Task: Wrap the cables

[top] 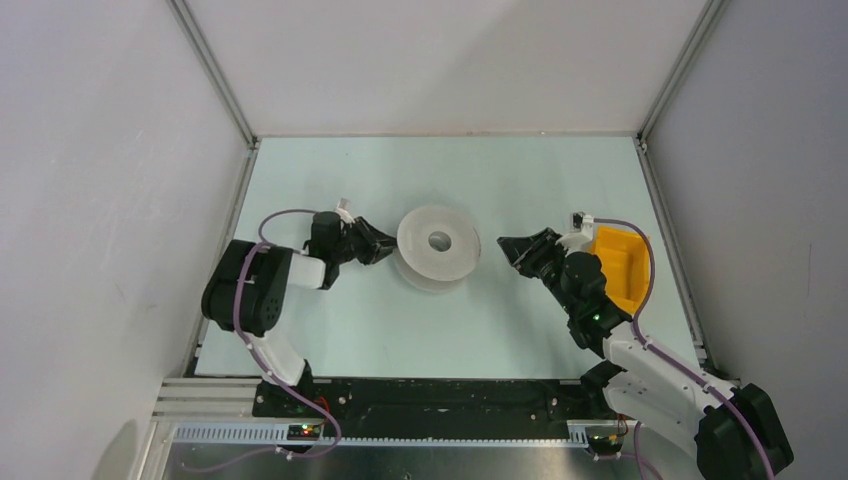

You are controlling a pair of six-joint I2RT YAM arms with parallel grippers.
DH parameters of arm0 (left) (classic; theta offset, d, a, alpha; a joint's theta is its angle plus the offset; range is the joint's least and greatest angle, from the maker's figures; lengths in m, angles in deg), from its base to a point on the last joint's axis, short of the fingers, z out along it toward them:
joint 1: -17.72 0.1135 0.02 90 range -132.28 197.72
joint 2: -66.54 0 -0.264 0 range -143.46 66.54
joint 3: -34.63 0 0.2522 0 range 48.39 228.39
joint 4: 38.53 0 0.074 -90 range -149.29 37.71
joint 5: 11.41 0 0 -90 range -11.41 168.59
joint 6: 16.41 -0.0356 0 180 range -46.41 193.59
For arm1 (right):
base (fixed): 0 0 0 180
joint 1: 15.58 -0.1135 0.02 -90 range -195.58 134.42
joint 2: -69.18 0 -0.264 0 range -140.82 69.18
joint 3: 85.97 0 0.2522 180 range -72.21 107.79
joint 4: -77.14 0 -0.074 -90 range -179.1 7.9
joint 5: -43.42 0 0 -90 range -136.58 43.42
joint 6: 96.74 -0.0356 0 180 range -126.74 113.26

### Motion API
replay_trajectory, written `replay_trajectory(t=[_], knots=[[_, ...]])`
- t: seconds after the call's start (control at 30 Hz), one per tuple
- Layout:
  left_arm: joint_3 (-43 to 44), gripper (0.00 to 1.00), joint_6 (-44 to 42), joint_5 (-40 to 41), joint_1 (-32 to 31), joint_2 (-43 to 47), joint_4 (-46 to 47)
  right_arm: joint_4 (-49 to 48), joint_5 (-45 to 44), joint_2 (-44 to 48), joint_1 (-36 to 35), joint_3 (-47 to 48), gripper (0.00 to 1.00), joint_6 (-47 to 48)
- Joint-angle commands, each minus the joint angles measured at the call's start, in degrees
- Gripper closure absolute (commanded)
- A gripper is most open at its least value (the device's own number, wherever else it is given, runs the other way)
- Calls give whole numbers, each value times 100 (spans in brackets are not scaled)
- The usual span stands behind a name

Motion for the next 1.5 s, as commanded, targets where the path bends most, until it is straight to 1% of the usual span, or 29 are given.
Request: replay_trajectory(t=[0.0,0.2,0.33,0.43,0.57,0.63,0.67,0.7,0.73,0.77,0.8,0.83,0.87,0.9,0.93,0.97,1.0,1.03,1.07,1.1,1.13,1.17,1.2,1.23,1.3,1.37,1.47], knots=[[-119,74,-191,74,135,375,-32,17,-27,41,34,-3,70,-114],[-242,74,-242,131,273,655,-225,165,-11,168,47,1,69,-49],[-276,74,-405,234,367,920,-576,475,187,398,172,107,69,50],[-250,74,-533,372,443,1156,-937,1107,189,673,227,244,69,297],[-159,74,-840,558,453,1654,-1555,1801,305,1282,389,368,68,604],[-80,74,-1048,613,443,2055,-1902,2336,552,1502,455,556,66,839],[-34,74,-1244,643,442,2386,-2229,2717,620,1564,470,624,65,1059],[71,73,-1374,726,424,2561,-2402,2906,748,1649,489,808,63,1185],[139,72,-1640,784,411,2946,-2810,3325,798,1672,491,925,62,1471],[299,71,-1810,891,374,3347,-3031,3544,832,1696,492,1156,59,1619],[398,70,-2153,975,346,3534,-3416,4001,831,1696,492,1288,57,1894],[599,66,-2491,1005,283,3909,-3668,4207,790,1696,501,1532,51,2015],[701,64,-2675,1034,239,4074,-4067,4613,761,1695,501,1648,48,2223],[888,58,-3002,1017,156,4409,-4226,4799,694,1700,506,1868,40,2303],[1009,56,-3132,929,123,4557,-4440,5117,656,1702,504,1974,35,2436],[1038,50,-3351,898,76,4892,-4514,5279,577,1719,502,2194,27,2550],[1051,48,-3439,847,44,5071,-4606,5555,532,1743,501,2299,24,2594],[1033,40,-3608,822,32,5432,-4636,5776,399,1754,506,2504,19,2651],[988,36,-3682,804,16,5600,-4651,5877,289,1807,496,2667,17,2645],[958,28,-3798,796,4,5949,-4660,6037,75,1839,499,2729,15,2589],[893,26,-3852,766,0,6105,-4659,6104,-23,1911,498,2840,11,2565],[861,19,-3971,729,1,6415,-4669,6205,-170,1957,500,2882,9,2534],[796,10,-4030,611,2,6549,-4668,6237,-229,2060,494,2926,6,2547],[747,3,-4154,550,2,6810,-4669,6289,-241,2132,493,2929,5,2582],[545,1,-4351,427,-9,7157,-4670,6323,-361,2320,495,2914,4,2594],[270,0,-4467,572,-63,7440,-4667,6377,-589,2452,493,2900,1,2624],[53,0,-4309,713,-104,7617,-4668,6439,-902,2576,493,2804,1,2817]])
